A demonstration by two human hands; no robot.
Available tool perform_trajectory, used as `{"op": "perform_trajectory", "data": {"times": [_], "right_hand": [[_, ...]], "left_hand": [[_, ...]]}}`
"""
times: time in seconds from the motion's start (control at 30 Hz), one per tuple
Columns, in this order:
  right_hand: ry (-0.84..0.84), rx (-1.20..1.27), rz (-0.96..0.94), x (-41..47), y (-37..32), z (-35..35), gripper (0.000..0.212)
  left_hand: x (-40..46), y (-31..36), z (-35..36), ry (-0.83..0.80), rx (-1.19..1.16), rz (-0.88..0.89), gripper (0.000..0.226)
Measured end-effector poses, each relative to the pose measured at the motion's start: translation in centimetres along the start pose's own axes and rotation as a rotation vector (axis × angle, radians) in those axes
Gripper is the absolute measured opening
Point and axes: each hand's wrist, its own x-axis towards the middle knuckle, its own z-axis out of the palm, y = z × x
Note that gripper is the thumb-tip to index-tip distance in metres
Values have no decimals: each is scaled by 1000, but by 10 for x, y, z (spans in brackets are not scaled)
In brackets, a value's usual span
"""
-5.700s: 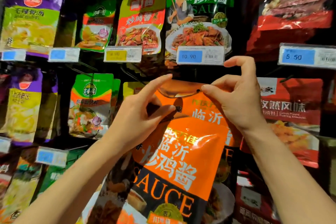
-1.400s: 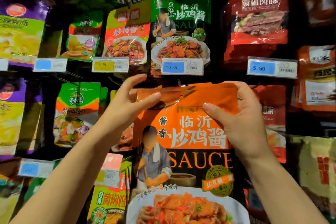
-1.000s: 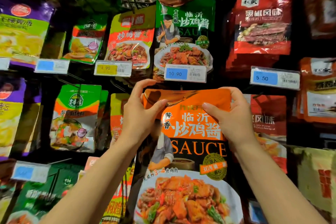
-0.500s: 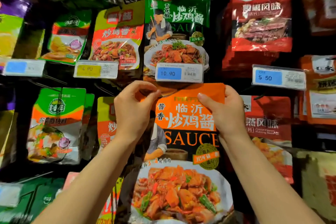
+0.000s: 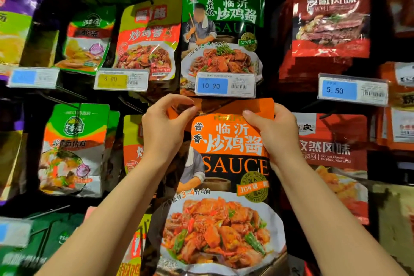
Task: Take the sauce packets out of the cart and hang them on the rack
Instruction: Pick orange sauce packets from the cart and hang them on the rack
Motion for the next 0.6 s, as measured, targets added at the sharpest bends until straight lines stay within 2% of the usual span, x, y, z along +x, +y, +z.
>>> {"op": "perform_trajectory", "data": {"times": [0.23,0.37,0.53,0.6], "right_hand": [[-76,40,50,-14,-1,-7,10],[-47,45,12,-8,-7,-5,7],[4,20,60,4,-2,2,6],[14,7,59,5,1,2,8]], "left_hand": [[-16,2,-6,-13,-56,-26,12],[-6,8,-6,19,-94,-33,10],[6,5,2,-18,-95,-147,9],[4,4,3,-6,-67,-141,8]]}}
